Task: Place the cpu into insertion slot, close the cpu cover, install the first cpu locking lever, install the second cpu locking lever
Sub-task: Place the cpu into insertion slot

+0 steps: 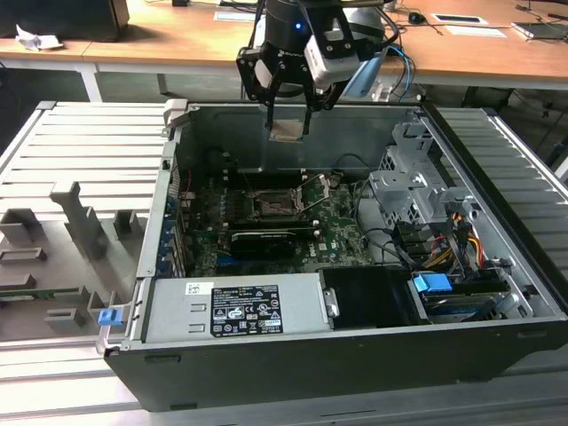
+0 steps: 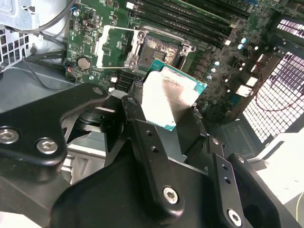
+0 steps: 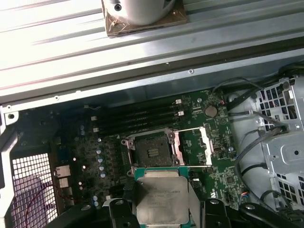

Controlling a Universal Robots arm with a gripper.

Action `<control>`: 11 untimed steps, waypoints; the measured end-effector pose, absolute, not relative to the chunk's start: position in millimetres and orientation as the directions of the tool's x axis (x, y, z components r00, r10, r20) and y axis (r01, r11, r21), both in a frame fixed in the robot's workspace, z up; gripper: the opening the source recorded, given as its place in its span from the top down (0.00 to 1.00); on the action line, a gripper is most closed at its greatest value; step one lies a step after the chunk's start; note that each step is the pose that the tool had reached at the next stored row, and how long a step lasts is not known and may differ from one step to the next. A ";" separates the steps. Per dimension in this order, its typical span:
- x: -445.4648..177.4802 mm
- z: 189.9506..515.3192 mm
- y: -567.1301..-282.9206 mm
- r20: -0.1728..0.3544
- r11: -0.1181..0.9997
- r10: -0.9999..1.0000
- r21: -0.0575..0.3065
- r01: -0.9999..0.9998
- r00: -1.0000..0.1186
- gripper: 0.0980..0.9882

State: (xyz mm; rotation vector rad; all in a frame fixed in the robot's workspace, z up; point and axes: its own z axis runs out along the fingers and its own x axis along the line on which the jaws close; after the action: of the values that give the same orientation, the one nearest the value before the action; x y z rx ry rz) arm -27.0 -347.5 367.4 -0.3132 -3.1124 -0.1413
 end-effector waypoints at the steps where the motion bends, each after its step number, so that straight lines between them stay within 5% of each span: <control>1: -27.0 367.4 -347.5 0.019 0.975 0.201 0.089 0.202 -0.979 0.52; 11: -27.0 367.4 -347.5 0.019 0.969 0.229 0.089 0.229 -0.973 0.52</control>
State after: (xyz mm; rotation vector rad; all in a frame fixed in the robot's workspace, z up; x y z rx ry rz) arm -27.0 -347.5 367.4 -0.3615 -3.1085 -0.1416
